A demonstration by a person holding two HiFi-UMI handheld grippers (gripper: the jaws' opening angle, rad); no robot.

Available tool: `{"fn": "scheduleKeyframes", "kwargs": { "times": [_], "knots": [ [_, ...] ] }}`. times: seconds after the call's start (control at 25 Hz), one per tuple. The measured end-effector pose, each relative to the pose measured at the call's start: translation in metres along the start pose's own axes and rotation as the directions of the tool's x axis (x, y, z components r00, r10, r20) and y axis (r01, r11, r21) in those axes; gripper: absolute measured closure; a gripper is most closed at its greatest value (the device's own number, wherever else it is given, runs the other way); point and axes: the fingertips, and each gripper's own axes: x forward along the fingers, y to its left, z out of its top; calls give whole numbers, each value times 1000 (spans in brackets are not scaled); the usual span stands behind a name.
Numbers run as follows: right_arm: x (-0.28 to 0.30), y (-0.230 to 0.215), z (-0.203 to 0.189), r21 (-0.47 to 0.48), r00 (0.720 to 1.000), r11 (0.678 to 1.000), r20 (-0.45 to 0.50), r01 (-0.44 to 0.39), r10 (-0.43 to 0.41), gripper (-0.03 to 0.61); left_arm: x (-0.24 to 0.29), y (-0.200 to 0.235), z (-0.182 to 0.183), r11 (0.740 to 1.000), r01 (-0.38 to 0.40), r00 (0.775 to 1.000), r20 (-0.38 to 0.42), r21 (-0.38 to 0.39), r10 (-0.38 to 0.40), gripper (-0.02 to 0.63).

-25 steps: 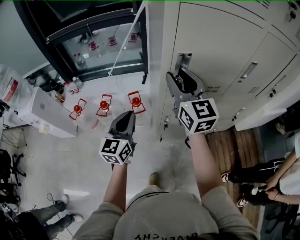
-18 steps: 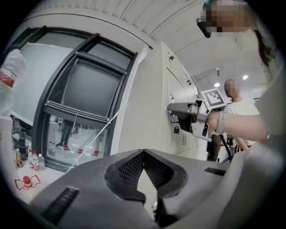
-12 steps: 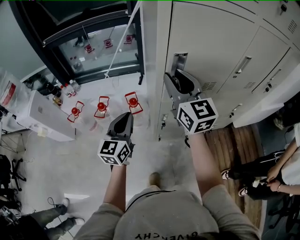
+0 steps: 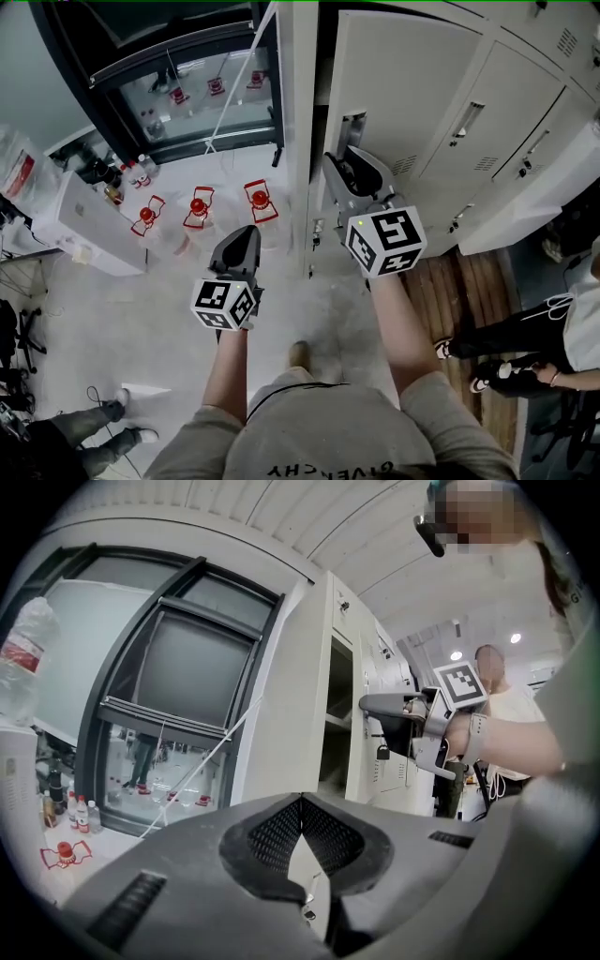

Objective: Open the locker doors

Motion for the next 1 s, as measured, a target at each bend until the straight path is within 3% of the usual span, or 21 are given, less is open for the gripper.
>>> {"fn": "scheduleKeyframes", "kwargs": {
  "times": [0.36,0.6,1.0],
  "knots": [
    [-59,1,9,-9,997,997,11,-70,70,462,-28,-52,-12,999,-34,999,4,-14,34,615],
    [-98,-6,14,42,994,993,35,-106,105,462,-46,-92,-22,999,-37,999,-4,-14,37,615],
    [-159,-29,20,48,993,993,50,-106,104,451,-64,-138,-30,999,-32,999,-12,1,32,615]
  ]
}}
